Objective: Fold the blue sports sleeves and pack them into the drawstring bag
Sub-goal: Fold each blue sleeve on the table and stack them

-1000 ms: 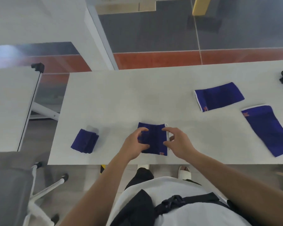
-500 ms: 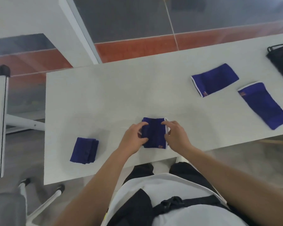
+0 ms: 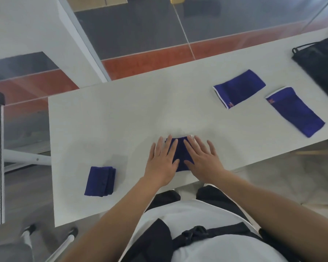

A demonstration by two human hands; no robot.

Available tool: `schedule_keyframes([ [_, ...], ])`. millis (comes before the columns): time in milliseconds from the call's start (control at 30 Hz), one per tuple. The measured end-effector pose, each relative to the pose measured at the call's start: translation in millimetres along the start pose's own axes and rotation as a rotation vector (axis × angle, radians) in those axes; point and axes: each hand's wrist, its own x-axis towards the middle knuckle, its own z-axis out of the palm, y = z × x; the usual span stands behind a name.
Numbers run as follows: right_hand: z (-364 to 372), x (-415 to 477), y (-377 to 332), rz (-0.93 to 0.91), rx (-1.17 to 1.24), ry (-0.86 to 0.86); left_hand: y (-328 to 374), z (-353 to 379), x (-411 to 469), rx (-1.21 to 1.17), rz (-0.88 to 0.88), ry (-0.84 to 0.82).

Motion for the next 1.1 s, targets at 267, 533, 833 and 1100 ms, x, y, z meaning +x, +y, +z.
schedule_keyframes([
  [267, 15.7, 2.6, 17.5, -0.020, -0.084, -0.080, -13.9, 17.9, 3.9, 0.170, 0.021, -0.125],
  [533, -18.3, -18.5, 34.1, -0.001, 0.136, 0.176, 2.5, -14.1, 8.3, -0.200, 0.039, -0.052],
  [833, -62.8, -58.2, 143.7, 0.537, 0.492, 0.289, 100.2, -64.0, 101.9, -0.290, 0.168, -0.061],
  [1100, -80.2, -70.1, 283.0, 0.792, 0.712, 0.271, 222.3, -66.2, 158.7, -0.546, 0.143, -0.287],
])
